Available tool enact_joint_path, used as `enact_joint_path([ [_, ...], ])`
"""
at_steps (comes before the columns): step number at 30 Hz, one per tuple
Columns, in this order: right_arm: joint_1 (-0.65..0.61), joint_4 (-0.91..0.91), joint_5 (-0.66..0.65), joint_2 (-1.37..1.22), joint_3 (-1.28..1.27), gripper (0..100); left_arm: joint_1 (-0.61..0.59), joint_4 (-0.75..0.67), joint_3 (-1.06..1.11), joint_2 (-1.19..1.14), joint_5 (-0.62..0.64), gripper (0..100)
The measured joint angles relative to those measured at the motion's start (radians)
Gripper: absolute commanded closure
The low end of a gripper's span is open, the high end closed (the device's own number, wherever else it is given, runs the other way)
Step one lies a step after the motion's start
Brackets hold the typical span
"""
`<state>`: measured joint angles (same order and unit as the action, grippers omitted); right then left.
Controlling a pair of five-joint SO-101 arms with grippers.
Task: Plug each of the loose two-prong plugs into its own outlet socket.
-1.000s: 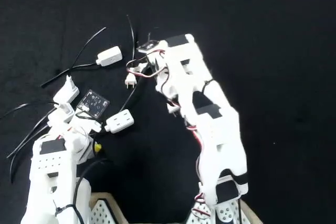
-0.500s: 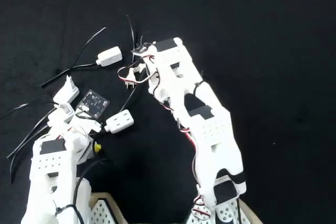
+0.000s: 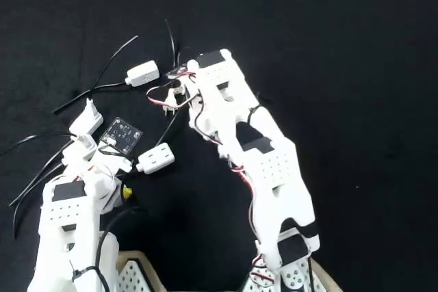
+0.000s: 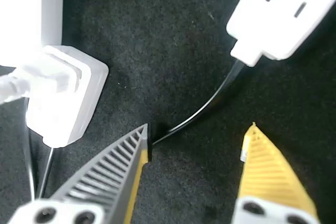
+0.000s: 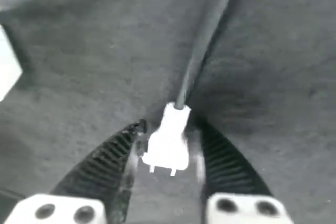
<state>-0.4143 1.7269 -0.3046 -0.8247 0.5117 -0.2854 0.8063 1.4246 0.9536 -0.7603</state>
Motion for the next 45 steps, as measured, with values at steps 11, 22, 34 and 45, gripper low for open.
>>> enact_joint_path([
  [11, 0.098, 0.002, -0.049, 0.180, -0.124, 78.7, 0.000, 0.000, 0.000, 0.000, 0.000, 73],
  [22, 0.098, -0.114, -0.037, 0.190, -0.288, 78.7, 0.000, 0.000, 0.000, 0.000, 0.000, 73],
  [34, -0.002, -0.118, 0.017, 0.169, -0.287, 81.9, 0.000, 0.000, 0.000, 0.000, 0.000, 73],
  [45, 0.002, -0.150, 0.072, 0.166, -0.288, 96.9, 0.000, 0.000, 0.000, 0.000, 0.000, 73],
])
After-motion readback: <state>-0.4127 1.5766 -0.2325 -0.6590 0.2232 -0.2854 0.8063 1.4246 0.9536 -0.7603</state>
